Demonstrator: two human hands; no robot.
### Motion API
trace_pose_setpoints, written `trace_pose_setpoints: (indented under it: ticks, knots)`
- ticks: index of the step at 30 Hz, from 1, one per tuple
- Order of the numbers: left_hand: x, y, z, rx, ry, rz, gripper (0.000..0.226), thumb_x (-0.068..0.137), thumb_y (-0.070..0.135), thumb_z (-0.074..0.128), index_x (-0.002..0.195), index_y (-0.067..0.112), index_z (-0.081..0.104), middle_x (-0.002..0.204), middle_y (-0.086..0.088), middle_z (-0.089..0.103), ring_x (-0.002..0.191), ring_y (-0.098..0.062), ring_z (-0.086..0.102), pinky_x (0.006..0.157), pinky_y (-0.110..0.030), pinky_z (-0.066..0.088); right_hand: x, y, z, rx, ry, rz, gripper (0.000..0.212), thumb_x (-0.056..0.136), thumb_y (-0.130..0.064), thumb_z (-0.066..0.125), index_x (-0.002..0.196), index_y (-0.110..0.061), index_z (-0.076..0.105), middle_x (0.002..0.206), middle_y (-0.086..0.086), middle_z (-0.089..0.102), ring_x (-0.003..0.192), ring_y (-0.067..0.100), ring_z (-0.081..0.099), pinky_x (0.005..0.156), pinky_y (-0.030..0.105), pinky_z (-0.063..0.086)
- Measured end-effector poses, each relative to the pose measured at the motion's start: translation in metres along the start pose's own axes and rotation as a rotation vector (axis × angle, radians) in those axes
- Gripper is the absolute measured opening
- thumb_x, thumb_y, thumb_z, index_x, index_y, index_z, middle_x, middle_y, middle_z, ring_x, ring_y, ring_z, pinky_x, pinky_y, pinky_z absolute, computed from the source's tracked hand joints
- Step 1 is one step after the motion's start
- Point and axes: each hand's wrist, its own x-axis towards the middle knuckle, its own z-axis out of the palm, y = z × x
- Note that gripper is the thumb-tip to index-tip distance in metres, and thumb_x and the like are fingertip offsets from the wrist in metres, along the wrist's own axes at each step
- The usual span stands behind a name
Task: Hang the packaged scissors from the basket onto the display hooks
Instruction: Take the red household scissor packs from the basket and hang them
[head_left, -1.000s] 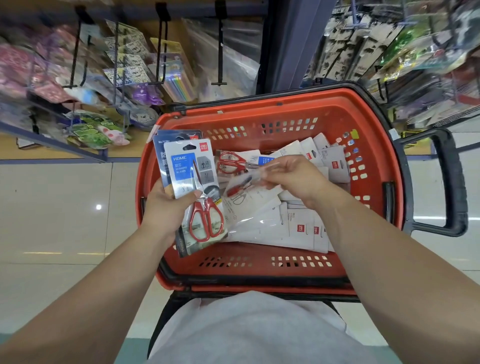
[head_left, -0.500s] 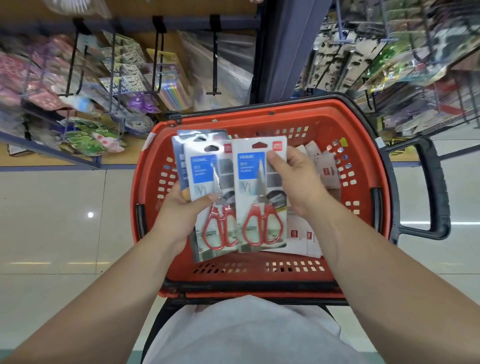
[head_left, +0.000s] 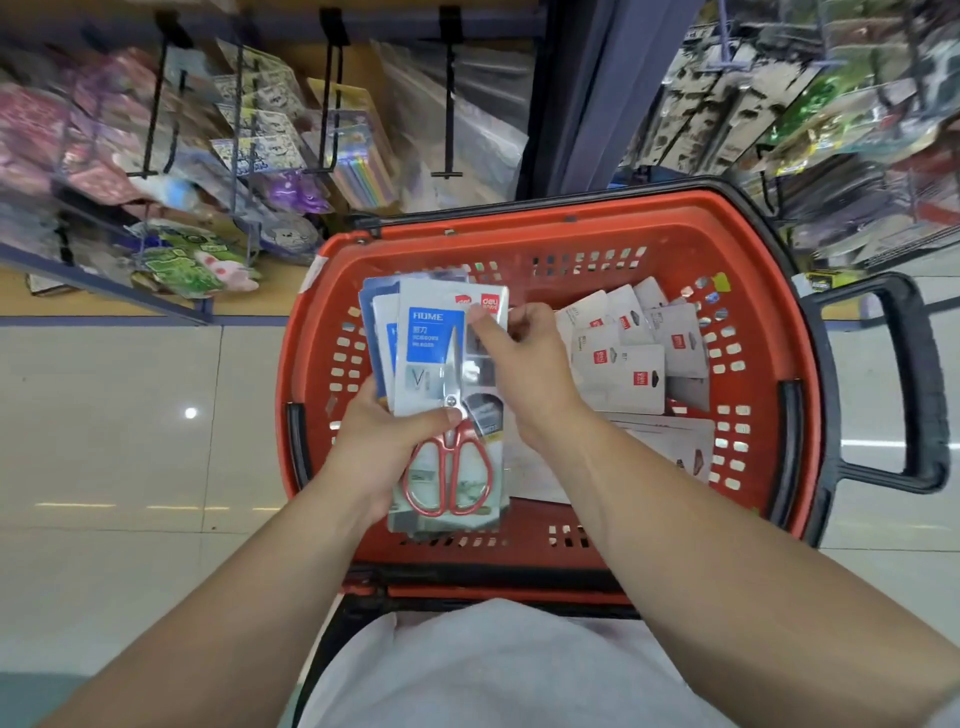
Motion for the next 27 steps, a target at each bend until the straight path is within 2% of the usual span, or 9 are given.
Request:
trace_pose_setpoints:
  ticks: [3,6,8,11,14,17,19,23,27]
  knots:
    - [-0.002,0.006,-0.024,0.016,0.101,0.014,0.058,0.075,-0.005,0.087,0.122,0.022,0.067,0.108,-0.003,0.081,0.098,-0.029,0.079,0.096,-0.059,0.059,0.022,0.018,-0.016,-0.123,-0.006,0.079,0.032,0.098,-0.043,0.067,0.114,-0.017,0.058,0.105,-0.002,0.068,0.088,0.011,0.065,0.070,0.025,0.049]
    - [-0.006,0.016,-0.048,0.044,0.231,0.064,0.053,0.075,0.000,0.089,0.114,0.029,0.068,0.100,0.004,0.082,0.090,-0.022,0.080,0.089,-0.052,0.063,0.050,0.047,-0.047,-0.592,0.005,0.092,0.060,0.085,-0.039,0.082,0.137,-0.024,0.055,0.134,0.005,0.061,0.110,0.021,0.064,0.089,0.035,0.054]
    - [-0.007,0.024,-0.061,0.029,0.292,0.070,0.054,0.074,0.002,0.090,0.116,0.029,0.066,0.099,0.005,0.082,0.086,-0.021,0.080,0.085,-0.051,0.064,0.065,0.059,-0.060,-1.001,-0.125,0.066,0.093,0.077,-0.046,0.088,0.155,-0.030,0.039,0.162,0.006,0.037,0.144,0.031,0.042,0.117,0.046,0.041]
    - [-0.007,0.031,-0.073,0.008,0.346,0.070,0.051,0.075,0.001,0.089,0.110,0.030,0.065,0.094,0.007,0.081,0.083,-0.020,0.080,0.080,-0.048,0.065,0.081,0.064,-0.058,-1.359,-0.308,0.000,0.112,0.077,-0.059,0.084,0.164,-0.040,0.015,0.175,-0.002,0.006,0.159,0.038,0.006,0.128,0.050,0.016]
    - [-0.006,0.033,-0.076,0.007,0.355,0.073,0.050,0.076,0.000,0.088,0.107,0.030,0.064,0.093,0.010,0.081,0.082,-0.018,0.080,0.078,-0.043,0.065,0.094,0.066,-0.045,-1.444,-0.300,-0.068,0.106,0.080,-0.056,0.083,0.162,-0.046,0.016,0.175,-0.004,0.004,0.158,0.042,0.002,0.126,0.056,0.015]
    - [-0.006,0.031,-0.077,-0.014,0.345,0.058,0.051,0.077,-0.003,0.085,0.112,0.026,0.064,0.098,0.006,0.082,0.086,-0.021,0.080,0.076,-0.042,0.065,0.099,0.064,-0.027,-1.507,-0.363,-0.285,0.100,0.079,-0.054,0.084,0.161,-0.039,0.028,0.170,0.003,0.023,0.152,0.036,0.020,0.123,0.048,0.027]
    - [-0.005,0.029,-0.078,-0.030,0.338,0.040,0.053,0.077,-0.004,0.085,0.118,0.023,0.064,0.101,0.003,0.082,0.088,-0.023,0.080,0.076,-0.043,0.066,0.100,0.064,-0.011,-1.545,-0.456,-0.389,0.104,0.078,-0.056,0.084,0.162,-0.034,0.027,0.170,0.003,0.024,0.152,0.033,0.023,0.123,0.045,0.026]
    - [-0.003,0.027,-0.081,-0.052,0.319,0.026,0.057,0.077,-0.003,0.084,0.126,0.020,0.063,0.105,0.000,0.081,0.090,-0.026,0.080,0.075,-0.044,0.066,0.106,0.063,0.008,-1.650,-0.510,-0.425,0.119,0.077,-0.058,0.084,0.165,-0.032,0.009,0.174,-0.001,0.008,0.159,0.031,0.013,0.126,0.049,0.019]
    - [-0.001,0.024,-0.086,-0.058,0.316,0.025,0.051,0.080,-0.004,0.082,0.120,0.023,0.064,0.102,0.002,0.081,0.087,-0.023,0.080,0.065,-0.036,0.066,0.119,0.054,0.005,-1.674,-0.573,-0.453,0.111,0.081,-0.055,0.081,0.165,-0.032,0.012,0.173,0.002,0.019,0.157,0.031,0.023,0.127,0.049,0.022]
